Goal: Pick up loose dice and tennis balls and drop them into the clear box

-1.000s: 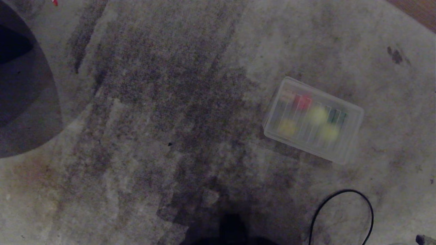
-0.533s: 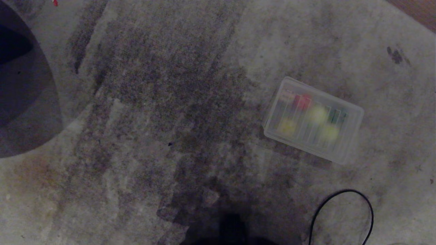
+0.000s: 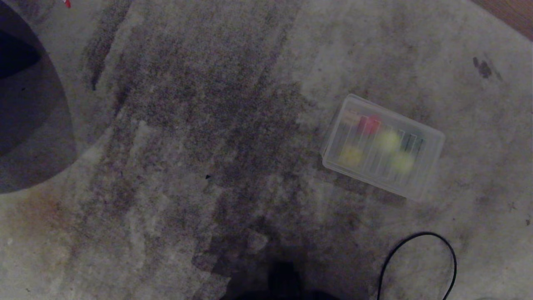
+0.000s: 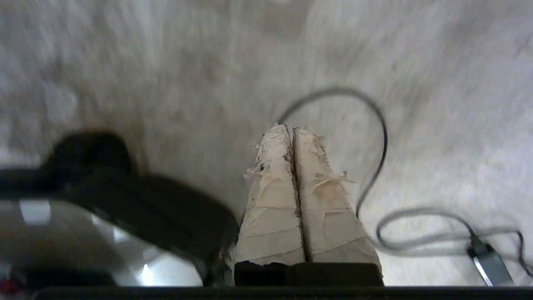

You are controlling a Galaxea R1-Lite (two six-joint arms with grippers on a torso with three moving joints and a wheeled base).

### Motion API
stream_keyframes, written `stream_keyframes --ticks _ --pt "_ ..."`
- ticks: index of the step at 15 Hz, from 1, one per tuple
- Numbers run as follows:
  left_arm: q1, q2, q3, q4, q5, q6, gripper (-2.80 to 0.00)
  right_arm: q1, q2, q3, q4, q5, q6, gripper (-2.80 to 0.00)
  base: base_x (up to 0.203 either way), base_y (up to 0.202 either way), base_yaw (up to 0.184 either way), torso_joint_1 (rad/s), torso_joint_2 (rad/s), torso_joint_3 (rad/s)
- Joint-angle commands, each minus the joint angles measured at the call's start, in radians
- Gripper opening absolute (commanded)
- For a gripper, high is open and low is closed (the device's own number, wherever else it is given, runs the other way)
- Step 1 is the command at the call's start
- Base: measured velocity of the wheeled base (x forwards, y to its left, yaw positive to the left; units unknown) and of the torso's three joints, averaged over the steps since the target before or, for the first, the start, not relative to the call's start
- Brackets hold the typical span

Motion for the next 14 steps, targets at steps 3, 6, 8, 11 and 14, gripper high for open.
stream_keyframes --ticks 3,6,8,11,14 --pt "0.000 0.001 0.002 0.000 0.000 -0.001 -2.80 0.005 -0.051 0.004 0.006 -0.004 0.020 -2.80 0.000 0.000 0.000 0.000 0.00 0.000" --pt "0.000 0.001 0.002 0.000 0.000 -0.001 -2.80 0.005 -0.051 0.004 0.006 -0.004 0.015 -2.80 0.000 0.000 0.000 0.000 0.00 0.000" --pt "0.000 0.001 0.002 0.000 -0.001 0.005 -2.80 0.005 -0.051 0.004 0.006 -0.003 0.018 -2.80 0.000 0.000 0.000 0.000 0.00 0.000" --pt "0.000 0.001 0.002 0.000 0.000 0.001 -2.80 0.005 -0.051 0.004 0.006 -0.003 0.018 -2.80 0.000 0.000 0.000 0.000 0.00 0.000" --pt "0.000 0.001 0.002 0.000 0.004 -0.001 -2.80 0.005 -0.051 0.004 0.006 -0.003 0.018 -2.80 0.000 0.000 0.000 0.000 0.00 0.000"
